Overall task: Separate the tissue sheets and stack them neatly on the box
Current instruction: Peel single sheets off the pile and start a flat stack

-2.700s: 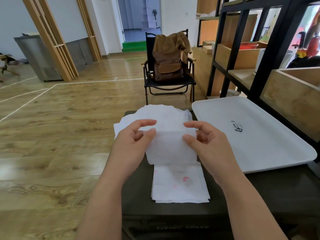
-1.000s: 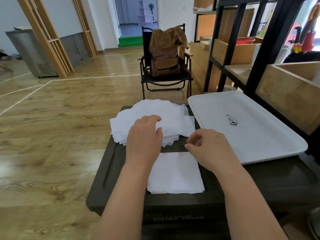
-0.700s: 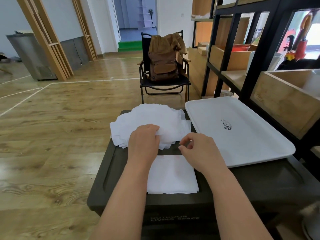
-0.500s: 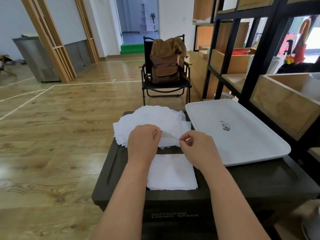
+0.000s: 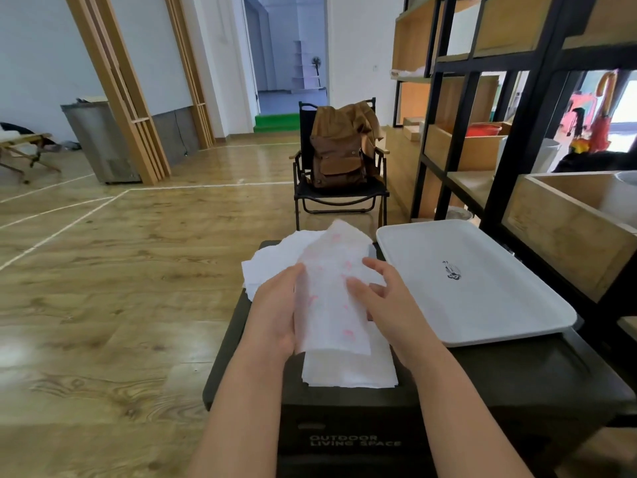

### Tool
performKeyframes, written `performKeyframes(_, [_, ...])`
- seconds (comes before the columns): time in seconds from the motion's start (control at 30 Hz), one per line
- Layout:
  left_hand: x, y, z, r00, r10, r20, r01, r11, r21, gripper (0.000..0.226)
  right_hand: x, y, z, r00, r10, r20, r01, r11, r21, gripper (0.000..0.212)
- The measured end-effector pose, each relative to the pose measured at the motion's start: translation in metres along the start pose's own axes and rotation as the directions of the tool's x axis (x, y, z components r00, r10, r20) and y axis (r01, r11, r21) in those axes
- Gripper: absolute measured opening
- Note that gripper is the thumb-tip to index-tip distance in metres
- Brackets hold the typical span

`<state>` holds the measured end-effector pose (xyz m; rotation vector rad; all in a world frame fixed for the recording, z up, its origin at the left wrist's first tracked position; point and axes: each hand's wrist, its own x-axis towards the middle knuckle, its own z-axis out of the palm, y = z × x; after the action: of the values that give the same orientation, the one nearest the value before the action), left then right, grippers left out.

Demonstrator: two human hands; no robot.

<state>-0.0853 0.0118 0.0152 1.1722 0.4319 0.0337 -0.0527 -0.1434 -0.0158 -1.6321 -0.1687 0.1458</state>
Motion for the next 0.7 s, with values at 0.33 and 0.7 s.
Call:
performKeyframes(0.33, [0.016, -0.007, -0.022, 0.936, 0.330, 0.119, -0.348, 0.827, 0.442, 0.029, 0.004, 0.007, -0.013, 0.956, -0.275, -0.106, 0.245, 0.942, -0.230, 0.026])
performKeyframes(0.7, [0.010, -0.002, -0.025, 0.787, 0.582, 0.208, -0.548, 0.503, 0.669, 0.015, -0.002, -0.003, -0.016, 0.928, -0.355, -0.112, 0.270, 0.849, -0.453, 0.020])
